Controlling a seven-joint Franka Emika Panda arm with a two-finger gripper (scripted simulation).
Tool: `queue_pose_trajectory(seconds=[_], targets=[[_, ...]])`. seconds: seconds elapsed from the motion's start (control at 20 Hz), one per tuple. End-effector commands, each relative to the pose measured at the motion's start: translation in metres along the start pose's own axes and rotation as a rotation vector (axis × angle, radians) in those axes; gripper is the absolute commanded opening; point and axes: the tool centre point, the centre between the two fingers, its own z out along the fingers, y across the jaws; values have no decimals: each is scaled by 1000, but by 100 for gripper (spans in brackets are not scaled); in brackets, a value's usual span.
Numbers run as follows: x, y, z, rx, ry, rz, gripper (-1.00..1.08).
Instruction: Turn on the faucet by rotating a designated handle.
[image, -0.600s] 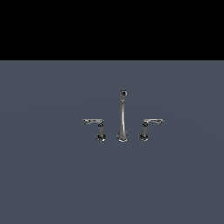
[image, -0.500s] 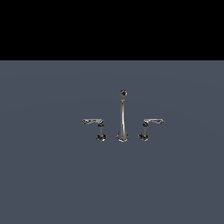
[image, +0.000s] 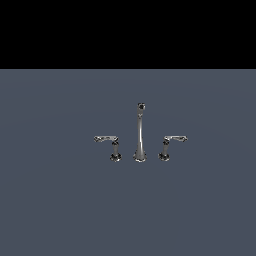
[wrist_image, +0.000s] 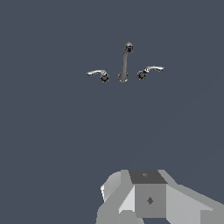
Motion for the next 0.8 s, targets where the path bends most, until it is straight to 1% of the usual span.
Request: queue_pose_trajectory(seconds=[0.0,0.3,0.75], targets=[[7,-1,9,1,0,36,-100],[34,-5,41,6,1,165,-100],[89,-1,103,14,2,421,-100]])
